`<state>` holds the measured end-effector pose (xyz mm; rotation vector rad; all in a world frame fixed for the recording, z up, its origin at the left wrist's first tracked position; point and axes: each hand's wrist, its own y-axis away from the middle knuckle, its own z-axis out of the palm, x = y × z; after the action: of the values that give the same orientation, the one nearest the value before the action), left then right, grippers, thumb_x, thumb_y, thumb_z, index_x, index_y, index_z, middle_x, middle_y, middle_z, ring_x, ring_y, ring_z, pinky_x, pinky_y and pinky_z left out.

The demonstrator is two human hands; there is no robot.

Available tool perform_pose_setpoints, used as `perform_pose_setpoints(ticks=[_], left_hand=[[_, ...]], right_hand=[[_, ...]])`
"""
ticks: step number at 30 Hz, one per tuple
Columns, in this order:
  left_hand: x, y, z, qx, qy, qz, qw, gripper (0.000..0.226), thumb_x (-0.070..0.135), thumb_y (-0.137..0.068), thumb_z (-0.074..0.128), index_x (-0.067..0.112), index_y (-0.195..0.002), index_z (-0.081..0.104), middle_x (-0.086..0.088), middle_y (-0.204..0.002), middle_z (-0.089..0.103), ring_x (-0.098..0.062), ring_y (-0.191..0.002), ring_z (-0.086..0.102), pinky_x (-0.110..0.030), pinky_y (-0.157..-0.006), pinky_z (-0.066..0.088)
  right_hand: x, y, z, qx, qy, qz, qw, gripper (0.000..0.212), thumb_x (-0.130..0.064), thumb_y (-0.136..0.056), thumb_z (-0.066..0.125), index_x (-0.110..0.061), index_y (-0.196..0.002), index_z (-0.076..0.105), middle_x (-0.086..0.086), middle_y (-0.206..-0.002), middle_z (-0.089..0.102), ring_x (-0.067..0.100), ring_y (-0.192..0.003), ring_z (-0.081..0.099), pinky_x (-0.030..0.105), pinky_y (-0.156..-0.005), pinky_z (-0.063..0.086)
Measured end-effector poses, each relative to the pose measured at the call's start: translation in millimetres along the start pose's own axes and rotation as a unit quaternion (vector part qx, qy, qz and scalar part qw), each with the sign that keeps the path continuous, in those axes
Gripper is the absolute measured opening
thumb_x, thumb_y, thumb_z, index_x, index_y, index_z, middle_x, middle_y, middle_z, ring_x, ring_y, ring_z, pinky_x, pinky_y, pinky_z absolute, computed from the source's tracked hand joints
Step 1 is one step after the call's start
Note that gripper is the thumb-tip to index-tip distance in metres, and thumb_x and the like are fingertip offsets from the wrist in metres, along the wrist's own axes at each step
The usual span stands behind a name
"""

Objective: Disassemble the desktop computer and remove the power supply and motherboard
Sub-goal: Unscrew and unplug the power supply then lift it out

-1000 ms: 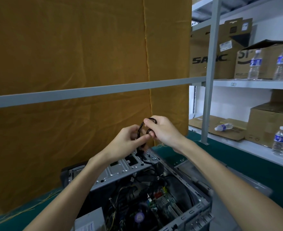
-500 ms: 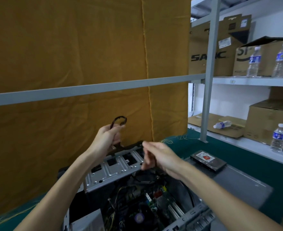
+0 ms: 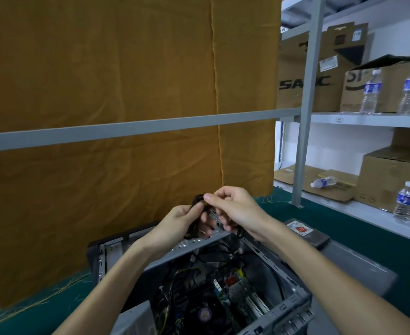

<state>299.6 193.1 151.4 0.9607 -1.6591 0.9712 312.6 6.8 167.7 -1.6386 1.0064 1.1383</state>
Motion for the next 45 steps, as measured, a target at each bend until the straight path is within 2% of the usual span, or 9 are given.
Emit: perform_pose_setpoints(ticks=[4,7,12,16,22,27,34,40,45], left_hand=[[2,-2,-10,0.038,0.257,-0.007,0.966,0.033,0.038,-0.106,0.046,0.011,-0.092,0.058,0.001,-0.064,0.036,-0.015,-0.053,0.041,-0.032,-0.060,0.051],[5,-9,-10,0.112,0.297,0.011,0.948,0.037,0.044,-0.106,0.042,0.016,-0.083,0.048,0.000,-0.068,0.047,-0.017,-0.062,0.049,-0.034,-0.070,0.049],[10,-13,-11,0.140,0.426,0.010,0.894,0.039,0.039,-0.110,0.036,0.014,-0.082,0.045,-0.025,-0.123,0.069,-0.034,-0.115,0.069,-0.044,-0.095,0.051],[13,-12,-12,0.086,0.539,0.009,0.838,0.038,0.042,-0.110,0.031,0.018,-0.086,0.049,-0.008,-0.107,0.074,-0.017,-0.086,0.074,-0.046,-0.083,0.059],[5,-10,-26,0.159,0.142,0.007,0.977,0.039,0.048,-0.104,0.046,0.010,-0.098,0.052,-0.001,-0.067,0.042,-0.016,-0.052,0.043,-0.034,-0.054,0.048],[-5,1,-10,-0.037,-0.113,0.044,0.992,0.026,0.051,-0.089,0.071,0.026,-0.084,0.072,0.011,-0.065,0.052,-0.007,-0.060,0.049,-0.021,-0.056,0.040],[-16,0,11,-0.087,-0.192,0.071,0.975,0.038,0.043,-0.100,0.062,0.014,-0.074,0.061,0.002,-0.062,0.046,-0.013,-0.054,0.041,-0.025,-0.054,0.032],[-19,-2,13,-0.066,-0.057,0.035,0.996,0.053,0.064,-0.100,0.043,0.019,-0.078,0.060,0.001,-0.097,0.073,-0.013,-0.094,0.066,-0.025,-0.086,0.047],[-20,-9,15,0.099,0.007,0.032,0.995,0.060,0.063,-0.103,0.033,0.022,-0.075,0.066,0.003,-0.105,0.076,-0.009,-0.097,0.070,-0.039,-0.088,0.047]], right_hand=[[8,8,-10,-0.053,0.022,0.027,0.998,0.032,-0.031,-0.098,0.068,-0.006,-0.116,0.059,0.012,-0.089,0.074,0.028,-0.080,0.074,0.033,-0.070,0.058],[18,14,-7,-0.122,0.105,0.015,0.987,0.031,-0.032,-0.107,0.051,-0.006,-0.101,0.067,0.009,-0.083,0.075,0.020,-0.088,0.073,0.035,-0.101,0.049],[32,22,8,-0.111,0.262,-0.064,0.957,0.037,-0.044,-0.109,0.041,-0.022,-0.092,0.066,0.002,-0.073,0.072,0.008,-0.064,0.063,0.019,-0.068,0.048],[44,22,18,-0.115,0.302,-0.084,0.943,0.046,-0.057,-0.100,0.049,-0.023,-0.072,0.061,0.001,-0.070,0.070,0.015,-0.064,0.068,0.042,-0.069,0.055],[45,17,-9,-0.111,0.194,-0.053,0.973,0.021,-0.042,-0.090,0.076,-0.028,-0.076,0.071,-0.005,-0.061,0.067,0.003,-0.051,0.060,0.019,-0.054,0.047],[25,5,-20,-0.093,-0.040,-0.010,0.995,0.011,-0.008,-0.096,0.068,-0.008,-0.107,0.070,0.000,-0.066,0.059,0.010,-0.055,0.048,0.022,-0.046,0.041],[13,5,-25,-0.084,-0.015,-0.020,0.996,0.015,-0.013,-0.095,0.072,-0.005,-0.104,0.063,0.012,-0.068,0.067,0.012,-0.048,0.047,0.022,-0.043,0.041],[15,4,-23,0.026,0.082,-0.078,0.993,0.013,-0.021,-0.096,0.071,-0.008,-0.094,0.069,0.000,-0.065,0.066,0.016,-0.058,0.059,0.032,-0.056,0.053],[29,15,1,0.121,0.156,-0.151,0.969,0.016,-0.016,-0.101,0.063,-0.021,-0.110,0.075,-0.010,-0.096,0.070,0.004,-0.074,0.069,0.018,-0.066,0.053]])
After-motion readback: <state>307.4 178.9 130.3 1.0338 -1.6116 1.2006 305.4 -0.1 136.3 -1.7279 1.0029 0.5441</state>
